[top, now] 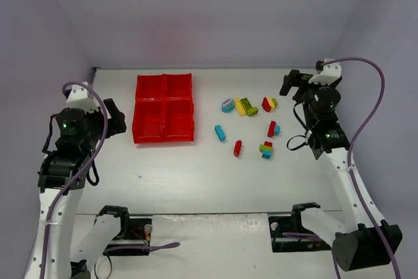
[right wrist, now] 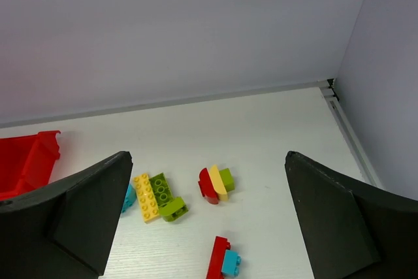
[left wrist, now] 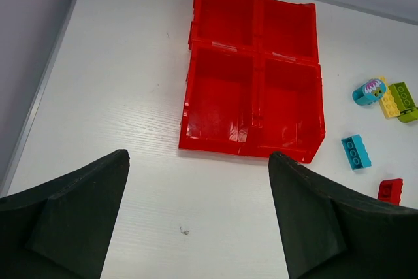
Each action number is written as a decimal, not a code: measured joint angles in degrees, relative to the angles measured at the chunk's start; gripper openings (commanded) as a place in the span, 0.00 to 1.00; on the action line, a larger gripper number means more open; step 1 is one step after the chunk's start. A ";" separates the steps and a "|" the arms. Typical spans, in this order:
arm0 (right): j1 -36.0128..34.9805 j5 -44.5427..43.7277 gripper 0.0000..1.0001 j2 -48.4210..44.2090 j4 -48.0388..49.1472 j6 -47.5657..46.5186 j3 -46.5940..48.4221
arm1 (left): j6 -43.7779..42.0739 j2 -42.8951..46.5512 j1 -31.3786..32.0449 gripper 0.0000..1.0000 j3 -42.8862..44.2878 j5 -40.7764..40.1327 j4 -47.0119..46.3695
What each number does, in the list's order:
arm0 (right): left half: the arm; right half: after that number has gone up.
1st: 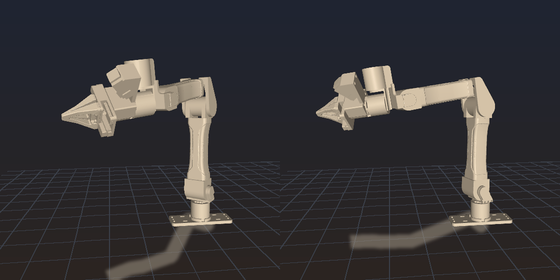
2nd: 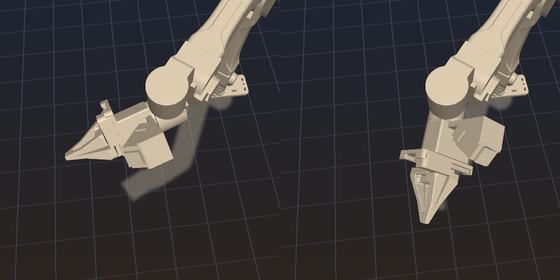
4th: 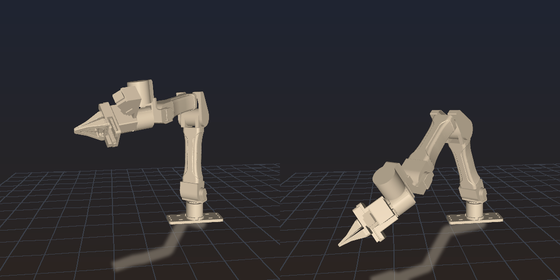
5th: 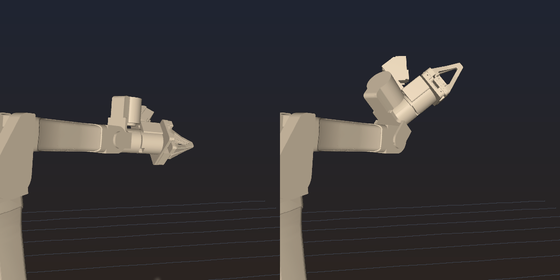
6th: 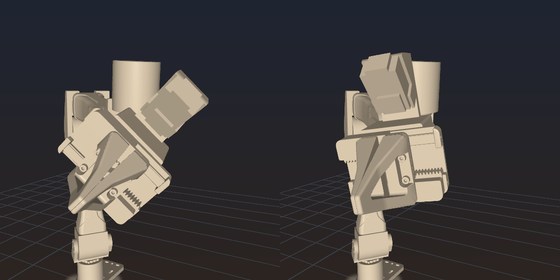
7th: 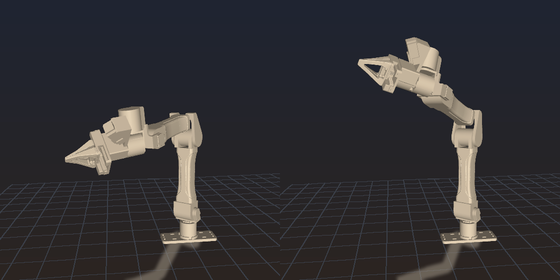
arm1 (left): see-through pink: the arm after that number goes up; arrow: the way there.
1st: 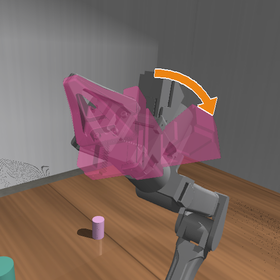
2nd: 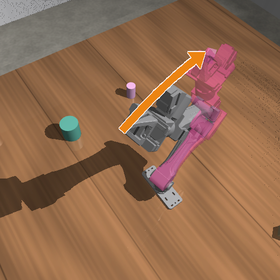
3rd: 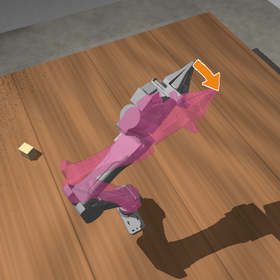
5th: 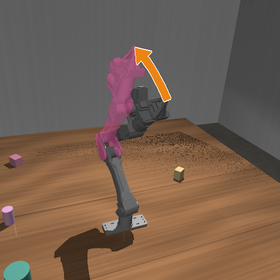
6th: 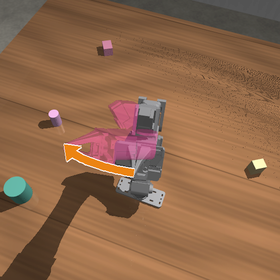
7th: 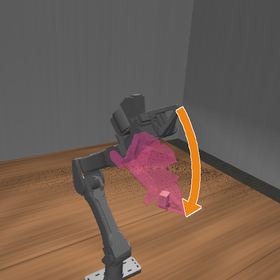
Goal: Sort the legos into containers by color
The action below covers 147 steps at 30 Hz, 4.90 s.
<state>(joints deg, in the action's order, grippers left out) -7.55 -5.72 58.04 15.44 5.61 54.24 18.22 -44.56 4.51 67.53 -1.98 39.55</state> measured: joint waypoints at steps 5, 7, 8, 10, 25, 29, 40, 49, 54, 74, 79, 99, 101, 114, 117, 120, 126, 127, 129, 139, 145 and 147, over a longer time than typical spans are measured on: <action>0.00 -0.74 1.00 0.11 0.00 0.57 0.09 | 0.00 -0.04 0.00 0.81 0.00 -0.63 0.00; -0.02 -1.11 1.00 0.13 -0.02 1.31 0.09 | 0.00 -0.39 0.00 0.81 0.00 -0.83 -0.02; -0.02 -1.42 1.00 0.15 -0.02 1.97 0.09 | 0.00 -0.66 0.00 0.81 0.00 -0.85 -0.02; -0.02 -1.64 1.00 0.37 0.00 2.84 0.09 | 0.00 -1.42 0.00 0.81 0.00 -0.81 -0.02; -0.02 2.71 0.94 9.68 -6.36 7.89 1.03 | 1.73 -17.40 8.55 0.77 4.15 4.17 -0.13; -0.02 3.56 0.95 11.06 -7.39 8.37 1.36 | 4.63 -24.72 16.37 0.69 9.03 3.52 -1.14; 0.00 1.88 0.97 13.53 -8.90 9.81 3.34 | 21.05 -56.54 34.40 0.68 28.24 -2.36 -0.76; 0.00 0.37 0.98 14.21 -9.68 10.60 3.41 | 29.18 -77.53 37.99 0.68 38.95 -1.90 0.92; 0.00 0.31 0.98 14.58 -9.73 10.97 3.41 | 30.40 -86.82 38.14 0.50 43.19 -1.62 1.97; 0.00 0.35 0.99 17.14 -10.08 10.95 4.17 | 10.14 -72.89 30.69 0.00 46.60 -6.29 1.29; 0.00 0.85 0.99 17.84 -10.10 10.88 4.37 | 0.33 -66.86 18.08 0.00 48.28 -4.31 -4.70; 0.07 8.20 1.00 19.65 -10.12 10.91 4.37 | -14.93 -91.76 2.95 0.29 63.08 0.17 -9.86; 0.07 8.68 1.00 19.65 -10.16 10.88 4.37 | -15.30 -92.76 2.89 0.36 64.06 -0.07 -10.03; 0.07 9.22 1.00 19.65 -10.60 10.82 4.35 | -15.80 -93.13 2.49 0.51 65.26 0.31 -11.58; 0.07 9.20 1.00 19.63 -10.62 10.84 4.35 | -15.50 -90.27 2.78 0.60 62.93 3.80 -11.43; 0.07 9.20 1.00 19.61 -10.64 10.84 4.35 | -15.28 -85.85 3.96 0.64 60.89 8.39 -10.60; 0.07 9.22 1.00 18.67 -10.75 10.78 3.76 | -17.79 -79.47 13.03 0.65 59.63 17.42 -10.43; 0.07 9.22 1.00 18.21 -10.80 10.71 3.37 | -18.36 -79.14 15.30 0.66 59.12 18.75 -10.49; 0.07 9.22 1.00 17.25 -10.99 10.64 2.73 | -19.50 -79.56 19.50 0.66 58.25 20.35 -10.51; 0.07 9.90 1.00 13.18 -11.69 10.51 1.44 | -23.80 -93.57 31.54 0.67 58.12 20.17 -8.94; 0.07 10.56 1.00 10.93 -13.25 10.47 0.28 | -23.54 -98.40 31.01 0.67 60.26 14.67 -10.27; 0.07 10.71 1.00 10.43 -13.55 10.47 0.11 | -23.54 -98.92 30.86 0.67 60.43 12.72 -10.95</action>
<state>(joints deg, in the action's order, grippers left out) -7.49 4.99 68.47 1.89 16.08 54.35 -5.32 -143.48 35.38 127.96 10.74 28.60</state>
